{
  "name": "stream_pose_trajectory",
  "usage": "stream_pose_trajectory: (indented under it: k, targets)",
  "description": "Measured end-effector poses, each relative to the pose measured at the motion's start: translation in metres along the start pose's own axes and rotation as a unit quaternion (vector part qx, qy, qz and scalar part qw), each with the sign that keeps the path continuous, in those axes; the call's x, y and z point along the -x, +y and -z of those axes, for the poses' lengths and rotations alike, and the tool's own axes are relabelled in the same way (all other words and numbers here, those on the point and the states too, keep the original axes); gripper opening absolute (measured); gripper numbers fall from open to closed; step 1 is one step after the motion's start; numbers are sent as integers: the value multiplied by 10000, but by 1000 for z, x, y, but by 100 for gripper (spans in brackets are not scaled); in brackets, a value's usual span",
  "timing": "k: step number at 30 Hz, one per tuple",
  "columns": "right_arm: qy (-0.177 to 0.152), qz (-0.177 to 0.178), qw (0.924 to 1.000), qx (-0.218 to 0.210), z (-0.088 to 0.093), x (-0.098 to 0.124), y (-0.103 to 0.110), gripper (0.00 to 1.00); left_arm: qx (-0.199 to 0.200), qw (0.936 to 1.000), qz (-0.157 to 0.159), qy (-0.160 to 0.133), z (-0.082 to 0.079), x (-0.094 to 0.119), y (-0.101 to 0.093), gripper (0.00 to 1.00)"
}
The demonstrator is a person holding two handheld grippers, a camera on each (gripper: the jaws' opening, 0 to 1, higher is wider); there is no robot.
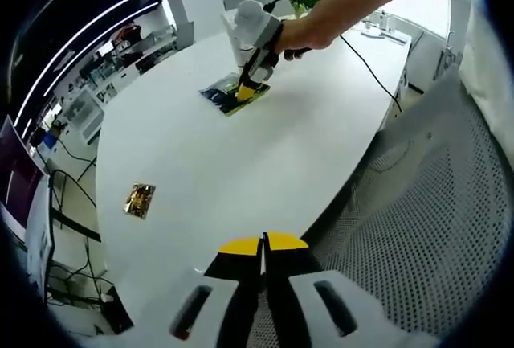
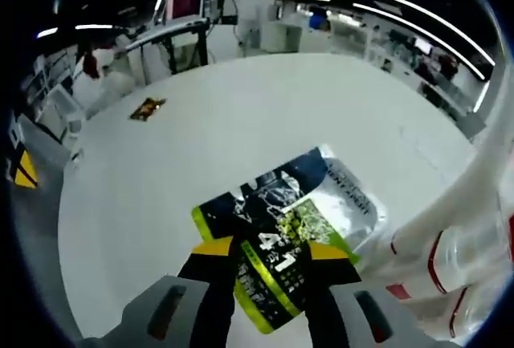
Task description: Arrange the skincare products in the storage area until every visible bottle or jar stands upright without overlapping.
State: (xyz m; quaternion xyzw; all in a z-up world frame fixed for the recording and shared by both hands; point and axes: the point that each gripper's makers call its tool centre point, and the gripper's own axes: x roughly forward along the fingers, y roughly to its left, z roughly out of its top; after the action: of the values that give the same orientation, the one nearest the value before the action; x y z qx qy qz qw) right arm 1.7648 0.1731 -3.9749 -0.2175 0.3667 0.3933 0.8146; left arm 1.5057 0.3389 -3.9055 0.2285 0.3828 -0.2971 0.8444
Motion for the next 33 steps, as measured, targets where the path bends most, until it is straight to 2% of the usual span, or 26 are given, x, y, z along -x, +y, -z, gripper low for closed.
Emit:
stream_pose_trajectory:
  k: [9,12,14,17,20,24,26,29,33]
  targets:
    - [-8,-69,10000,13,-3,-1,-4,32,8,10000,22,33,1,-2,0,0]
    - [60,-173,9998,6,-4,3,4,43,39,10000,14,29,2,-2,1,0]
    - [-616,-330,9968,-395,-24,12,18,45,42,10000,12,22,1,-2,1,0]
    - [-1029,-584,9906,-682,-40,35,47,45,23,10000,12,27,1,-2,1,0]
    - [-1130,-888,9892,-300,-37,50,88,43,142,9999,-21,-35,-3,-2,4,0]
    - [-1022,-1314,9860,35,-25,51,133,42,99,9996,-106,-228,-10,3,4,0]
    - [-890,-1762,9794,430,-20,44,173,42,152,9987,72,-472,-21,6,-6,0]
    - [-935,-2201,9706,287,-36,37,211,44,148,9983,330,-454,-22,5,-20,0]
    - [-979,-2517,9596,786,-62,27,250,48,40,9984,348,-445,-22,4,-22,0]
